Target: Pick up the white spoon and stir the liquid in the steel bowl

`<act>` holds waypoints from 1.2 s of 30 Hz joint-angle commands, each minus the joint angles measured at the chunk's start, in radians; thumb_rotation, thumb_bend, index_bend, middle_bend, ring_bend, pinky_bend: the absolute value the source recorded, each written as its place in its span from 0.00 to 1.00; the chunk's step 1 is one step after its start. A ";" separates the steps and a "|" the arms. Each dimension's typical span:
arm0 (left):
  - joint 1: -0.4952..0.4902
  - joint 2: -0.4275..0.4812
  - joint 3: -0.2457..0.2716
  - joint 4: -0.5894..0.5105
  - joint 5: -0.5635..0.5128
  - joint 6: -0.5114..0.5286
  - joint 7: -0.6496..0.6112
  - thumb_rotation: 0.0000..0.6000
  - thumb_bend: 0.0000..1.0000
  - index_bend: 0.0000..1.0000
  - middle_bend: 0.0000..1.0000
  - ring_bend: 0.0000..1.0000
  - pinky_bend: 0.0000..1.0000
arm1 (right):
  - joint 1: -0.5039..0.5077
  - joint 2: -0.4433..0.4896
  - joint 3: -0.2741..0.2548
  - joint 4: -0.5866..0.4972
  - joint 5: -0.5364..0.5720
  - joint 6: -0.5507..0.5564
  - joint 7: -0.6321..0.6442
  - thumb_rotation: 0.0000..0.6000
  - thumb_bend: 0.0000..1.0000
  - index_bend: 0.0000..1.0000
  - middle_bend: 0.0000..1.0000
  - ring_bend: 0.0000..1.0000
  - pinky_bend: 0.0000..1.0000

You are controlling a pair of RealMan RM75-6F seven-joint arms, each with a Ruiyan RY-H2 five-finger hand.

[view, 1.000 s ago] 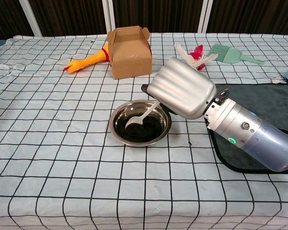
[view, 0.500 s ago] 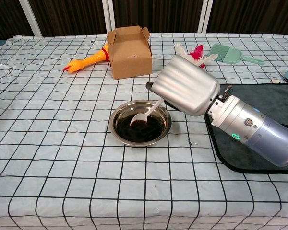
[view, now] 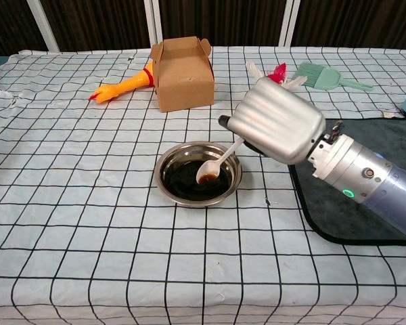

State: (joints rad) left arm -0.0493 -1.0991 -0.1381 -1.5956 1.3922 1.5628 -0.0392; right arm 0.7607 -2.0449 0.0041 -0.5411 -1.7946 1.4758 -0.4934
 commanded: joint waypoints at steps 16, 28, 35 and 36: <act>0.001 -0.002 0.000 -0.003 0.001 0.002 0.009 1.00 0.32 0.13 0.00 0.00 0.00 | -0.045 0.057 -0.049 -0.126 -0.046 0.070 -0.049 1.00 0.43 0.77 0.88 1.00 1.00; 0.003 0.000 0.000 -0.004 0.002 0.006 0.005 1.00 0.32 0.13 0.00 0.00 0.00 | -0.042 0.057 -0.044 -0.194 -0.056 0.055 -0.085 1.00 0.44 0.78 0.88 1.00 1.00; 0.002 0.000 -0.001 -0.003 0.000 0.004 0.005 1.00 0.32 0.13 0.00 0.00 0.00 | -0.018 0.013 -0.005 -0.163 -0.039 0.030 -0.087 1.00 0.44 0.78 0.88 1.00 1.00; 0.002 0.000 -0.001 -0.003 0.000 0.004 0.005 1.00 0.32 0.13 0.00 0.00 0.00 | -0.017 0.006 -0.002 -0.155 -0.037 0.029 -0.084 1.00 0.44 0.78 0.88 1.00 1.00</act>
State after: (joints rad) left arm -0.0473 -1.0995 -0.1393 -1.5983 1.3921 1.5665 -0.0343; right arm 0.7410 -2.0319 -0.0019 -0.7032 -1.8344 1.5064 -0.5801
